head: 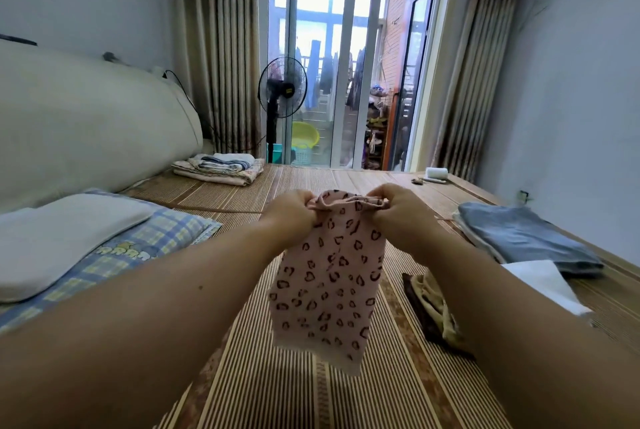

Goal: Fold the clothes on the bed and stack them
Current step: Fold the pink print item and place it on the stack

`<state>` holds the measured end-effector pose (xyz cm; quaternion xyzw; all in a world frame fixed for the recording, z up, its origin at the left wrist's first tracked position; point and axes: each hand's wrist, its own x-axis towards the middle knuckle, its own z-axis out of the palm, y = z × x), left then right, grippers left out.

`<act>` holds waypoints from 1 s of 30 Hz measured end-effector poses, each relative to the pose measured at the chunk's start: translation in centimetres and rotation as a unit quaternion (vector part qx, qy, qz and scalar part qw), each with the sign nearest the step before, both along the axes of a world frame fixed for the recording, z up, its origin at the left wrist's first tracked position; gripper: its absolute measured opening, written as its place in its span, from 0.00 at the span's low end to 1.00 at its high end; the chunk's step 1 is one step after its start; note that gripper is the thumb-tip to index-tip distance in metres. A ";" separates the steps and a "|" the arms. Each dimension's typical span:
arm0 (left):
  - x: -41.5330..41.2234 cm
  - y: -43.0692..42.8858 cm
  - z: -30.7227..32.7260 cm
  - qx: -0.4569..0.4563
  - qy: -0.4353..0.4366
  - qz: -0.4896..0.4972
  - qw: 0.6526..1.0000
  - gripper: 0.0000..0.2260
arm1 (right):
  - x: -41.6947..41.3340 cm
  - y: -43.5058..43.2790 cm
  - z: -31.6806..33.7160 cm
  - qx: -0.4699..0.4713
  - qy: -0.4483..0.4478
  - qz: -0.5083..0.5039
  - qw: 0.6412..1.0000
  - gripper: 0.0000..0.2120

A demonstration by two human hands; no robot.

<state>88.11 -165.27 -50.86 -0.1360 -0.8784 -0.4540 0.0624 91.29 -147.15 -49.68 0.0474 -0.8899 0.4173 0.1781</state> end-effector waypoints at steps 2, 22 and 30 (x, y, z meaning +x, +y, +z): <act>-0.8 0.3 0.6 -0.037 0.072 0.014 0.997 0.09 | -0.1 0.6 0.4 0.006 0.026 0.013 1.000 0.09; 4.7 -1.9 -19.3 -0.138 -0.262 -0.189 0.936 0.07 | 3.8 3.5 -21.1 -0.106 -0.457 0.152 0.870 0.12; -3.5 2.8 -18.9 -0.097 -0.210 0.040 0.972 0.11 | -1.4 3.5 -22.4 -0.205 -0.291 -0.081 0.931 0.19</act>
